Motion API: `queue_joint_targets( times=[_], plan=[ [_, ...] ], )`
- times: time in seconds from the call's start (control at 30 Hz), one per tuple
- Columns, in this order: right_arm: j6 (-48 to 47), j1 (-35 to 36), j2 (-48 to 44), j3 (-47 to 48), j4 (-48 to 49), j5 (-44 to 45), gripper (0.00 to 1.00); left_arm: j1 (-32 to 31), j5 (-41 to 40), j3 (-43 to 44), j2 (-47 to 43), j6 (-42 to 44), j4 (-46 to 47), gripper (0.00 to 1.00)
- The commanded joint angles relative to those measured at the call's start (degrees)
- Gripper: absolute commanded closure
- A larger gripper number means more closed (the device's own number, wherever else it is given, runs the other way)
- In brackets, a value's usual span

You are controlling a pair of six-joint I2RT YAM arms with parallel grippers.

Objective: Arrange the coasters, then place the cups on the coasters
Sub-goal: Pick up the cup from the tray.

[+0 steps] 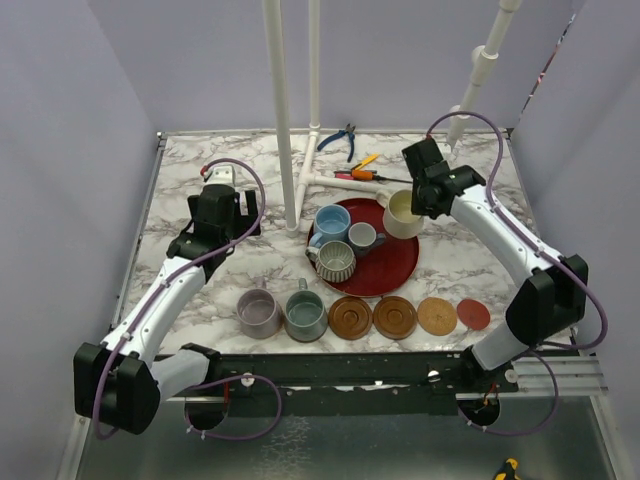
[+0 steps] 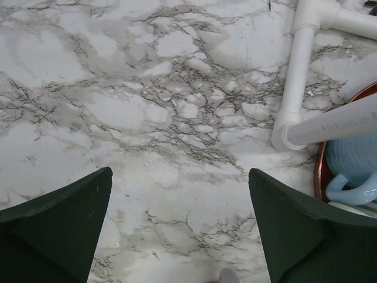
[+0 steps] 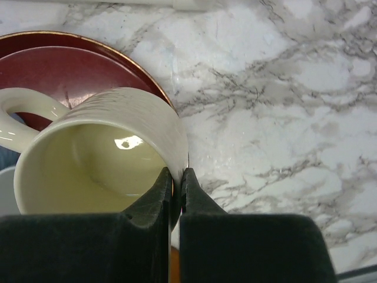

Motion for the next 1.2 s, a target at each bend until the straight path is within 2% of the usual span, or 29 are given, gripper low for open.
queue_joint_targets(
  times=[0.0,0.1,0.3,0.4,0.6,0.77,0.93,1.17],
  plan=[
    [16.24,5.56,-4.5,0.34,-10.55,11.28,1.0,-1.68,2.88,-0.34,-1.93,-0.59,2.06,0.01],
    [24.49,7.71,-5.62,0.66,-16.83,15.63,1.0,-4.02,1.41,0.4,-3.16,-1.68,1.94,0.01],
    [39.43,12.82,-9.09,-1.64,-23.74,14.41,1.0,-11.33,-1.42,4.0,-2.76,-4.91,1.99,0.01],
    [48.71,17.46,-10.89,-3.19,-27.69,14.28,1.0,-11.43,-1.01,6.31,-0.58,-4.63,2.03,0.01],
    [61.97,23.88,-14.09,-8.59,-27.02,10.56,1.0,-12.04,2.86,7.65,-1.96,-8.76,2.45,0.02],
    [61.84,24.7,-15.87,-11.27,-19.37,8.08,1.0,-18.28,3.55,5.13,-5.85,-18.28,3.8,0.05],
    [61.73,24.7,-14.32,-8.71,-18.88,8.75,1.0,-25.8,1.9,2.05,-7.35,-28.45,6.89,0.06],
    [58.83,24.71,-16.53,-9.45,-13.93,9.42,1.0,-37.01,-2.82,1.67,-2.26,-35.64,13.23,0.06]
  ],
)
